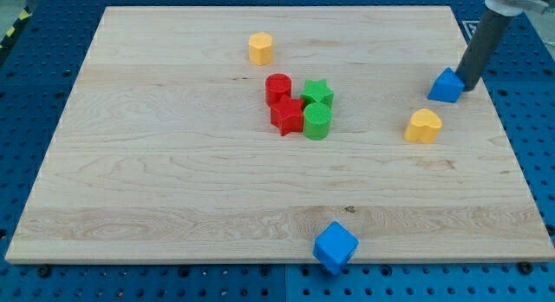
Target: Push the blue triangle to the centre right
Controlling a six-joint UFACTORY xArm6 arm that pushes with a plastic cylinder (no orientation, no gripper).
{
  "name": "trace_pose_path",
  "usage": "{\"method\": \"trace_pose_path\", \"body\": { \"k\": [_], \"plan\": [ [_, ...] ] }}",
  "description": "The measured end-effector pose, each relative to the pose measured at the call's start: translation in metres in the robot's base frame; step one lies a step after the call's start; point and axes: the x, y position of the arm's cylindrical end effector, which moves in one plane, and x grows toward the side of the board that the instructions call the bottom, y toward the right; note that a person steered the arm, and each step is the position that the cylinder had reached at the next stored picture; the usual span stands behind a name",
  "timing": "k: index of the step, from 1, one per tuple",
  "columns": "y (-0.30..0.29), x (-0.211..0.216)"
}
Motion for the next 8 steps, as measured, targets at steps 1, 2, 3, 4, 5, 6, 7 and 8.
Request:
{"method": "trace_pose_path", "body": {
  "k": [1,2,3,4,5,6,7,8],
  "plan": [
    [-0.013,-0.023],
    [-0.029,-0.051],
    [-0.054,-0.028],
    [-0.03,-0.012],
    [-0.02,-0.011],
    [-0.019,-0.007],
    [-0.019,0.02],
    [-0.019,0.026]
  ]
}}
